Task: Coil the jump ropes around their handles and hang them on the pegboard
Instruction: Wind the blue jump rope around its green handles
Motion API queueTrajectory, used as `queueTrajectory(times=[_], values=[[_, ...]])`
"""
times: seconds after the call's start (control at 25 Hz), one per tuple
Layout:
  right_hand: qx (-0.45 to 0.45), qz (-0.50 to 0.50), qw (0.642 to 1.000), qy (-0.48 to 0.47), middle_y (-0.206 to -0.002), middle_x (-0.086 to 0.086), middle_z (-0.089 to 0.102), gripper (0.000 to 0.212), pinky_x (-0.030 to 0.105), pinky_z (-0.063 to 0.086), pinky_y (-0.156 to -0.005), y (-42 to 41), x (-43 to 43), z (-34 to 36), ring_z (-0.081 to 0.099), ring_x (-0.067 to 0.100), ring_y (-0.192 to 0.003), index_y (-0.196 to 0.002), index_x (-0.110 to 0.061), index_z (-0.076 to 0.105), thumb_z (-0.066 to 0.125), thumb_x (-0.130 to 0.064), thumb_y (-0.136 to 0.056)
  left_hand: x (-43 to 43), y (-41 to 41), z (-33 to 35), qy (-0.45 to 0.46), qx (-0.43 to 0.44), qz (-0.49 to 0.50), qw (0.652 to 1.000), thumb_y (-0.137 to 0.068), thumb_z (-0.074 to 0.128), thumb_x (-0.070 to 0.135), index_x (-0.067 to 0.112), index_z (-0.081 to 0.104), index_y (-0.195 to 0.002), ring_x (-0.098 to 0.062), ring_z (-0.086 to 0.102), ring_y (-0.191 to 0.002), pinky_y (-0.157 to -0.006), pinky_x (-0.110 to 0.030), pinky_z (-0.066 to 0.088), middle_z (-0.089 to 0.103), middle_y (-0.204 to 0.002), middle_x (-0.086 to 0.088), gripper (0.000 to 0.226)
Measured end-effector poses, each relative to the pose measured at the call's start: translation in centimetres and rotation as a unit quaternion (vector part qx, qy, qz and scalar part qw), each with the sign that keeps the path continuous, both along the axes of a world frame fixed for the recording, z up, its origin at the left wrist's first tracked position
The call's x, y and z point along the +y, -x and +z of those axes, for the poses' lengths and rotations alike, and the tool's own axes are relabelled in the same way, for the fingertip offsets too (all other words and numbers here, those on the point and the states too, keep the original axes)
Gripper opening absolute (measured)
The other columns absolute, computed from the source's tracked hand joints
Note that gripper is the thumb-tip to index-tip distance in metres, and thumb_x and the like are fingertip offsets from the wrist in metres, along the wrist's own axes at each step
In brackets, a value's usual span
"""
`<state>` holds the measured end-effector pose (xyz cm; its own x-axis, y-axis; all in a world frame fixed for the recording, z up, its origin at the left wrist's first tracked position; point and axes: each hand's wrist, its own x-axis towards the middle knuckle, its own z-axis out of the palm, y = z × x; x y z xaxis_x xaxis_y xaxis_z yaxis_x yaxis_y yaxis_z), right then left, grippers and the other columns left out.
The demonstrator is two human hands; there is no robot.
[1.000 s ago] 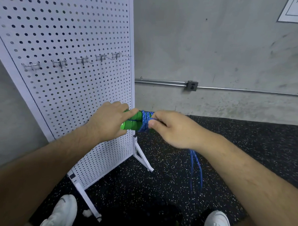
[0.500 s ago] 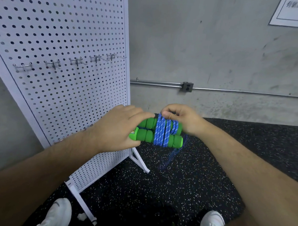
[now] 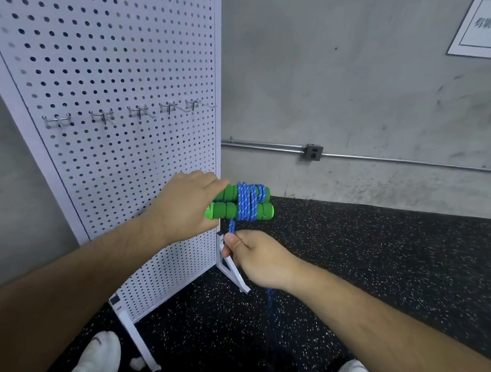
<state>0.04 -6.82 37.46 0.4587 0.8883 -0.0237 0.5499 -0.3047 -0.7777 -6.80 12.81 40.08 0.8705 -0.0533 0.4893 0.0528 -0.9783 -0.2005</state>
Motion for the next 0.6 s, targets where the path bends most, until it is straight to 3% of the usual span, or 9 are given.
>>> queueTrajectory(times=[0.08,0.2,0.32,0.48,0.6], values=[[-0.078,0.005,0.997,0.023,-0.061,-0.004,0.050,0.037,0.019,0.032,-0.047,0.1,-0.4,1.2,0.042,0.005,-0.048,-0.084,-0.023,0.061,0.037,-0.039,-0.108,-0.4,-0.1,0.0,-0.020,0.012,0.009,1.000,-0.065,0.083,0.038,0.014,0.061,-0.128,-0.027,0.062,-0.089,-0.073,-0.041,0.051,0.065,-0.100,-0.003,0.071],[-0.116,0.029,0.992,0.043,-0.061,-0.007,0.054,0.034,0.016,0.033,-0.050,-0.1,-1.5,4.0,0.047,-0.002,-0.048,-0.086,-0.025,0.064,0.041,-0.037,-0.107,-1.0,0.0,0.0,-0.045,0.025,0.016,0.999,-0.068,0.082,0.042,0.016,0.059,-0.130,-0.024,0.061,-0.093,-0.074,-0.039,0.048,0.064,-0.103,-0.001,0.071],[-0.131,0.030,0.991,0.025,-0.072,-0.004,0.061,0.031,0.026,0.040,-0.057,-0.8,-2.8,6.8,0.049,0.005,-0.056,-0.084,-0.029,0.064,0.044,-0.037,-0.106,-0.8,0.0,-0.1,-0.062,0.036,0.005,0.997,-0.068,0.083,0.046,0.017,0.059,-0.130,-0.021,0.061,-0.092,-0.074,-0.037,0.047,0.063,-0.103,0.001,0.072],[-0.303,0.025,0.952,0.028,-0.073,-0.015,0.056,0.019,0.017,0.034,-0.058,-1.7,-3.6,8.3,0.050,-0.002,-0.067,-0.093,-0.031,0.060,0.046,-0.038,-0.104,-0.8,0.2,-0.8,-0.050,0.035,-0.050,0.997,-0.063,0.085,0.042,0.015,0.062,-0.126,-0.021,0.062,-0.087,-0.070,-0.037,0.049,0.064,-0.099,0.002,0.073],[-0.351,-0.006,0.936,0.011,-0.086,-0.010,0.066,0.020,0.028,0.043,-0.066,-3.2,-3.8,8.6,0.057,0.010,-0.079,-0.100,-0.029,0.065,0.050,-0.041,-0.102,-1.3,0.2,-1.1,-0.046,0.051,-0.107,0.992,-0.064,0.080,0.041,0.016,0.059,-0.127,-0.021,0.061,-0.090,-0.071,-0.038,0.051,0.063,-0.102,0.002,0.071]])
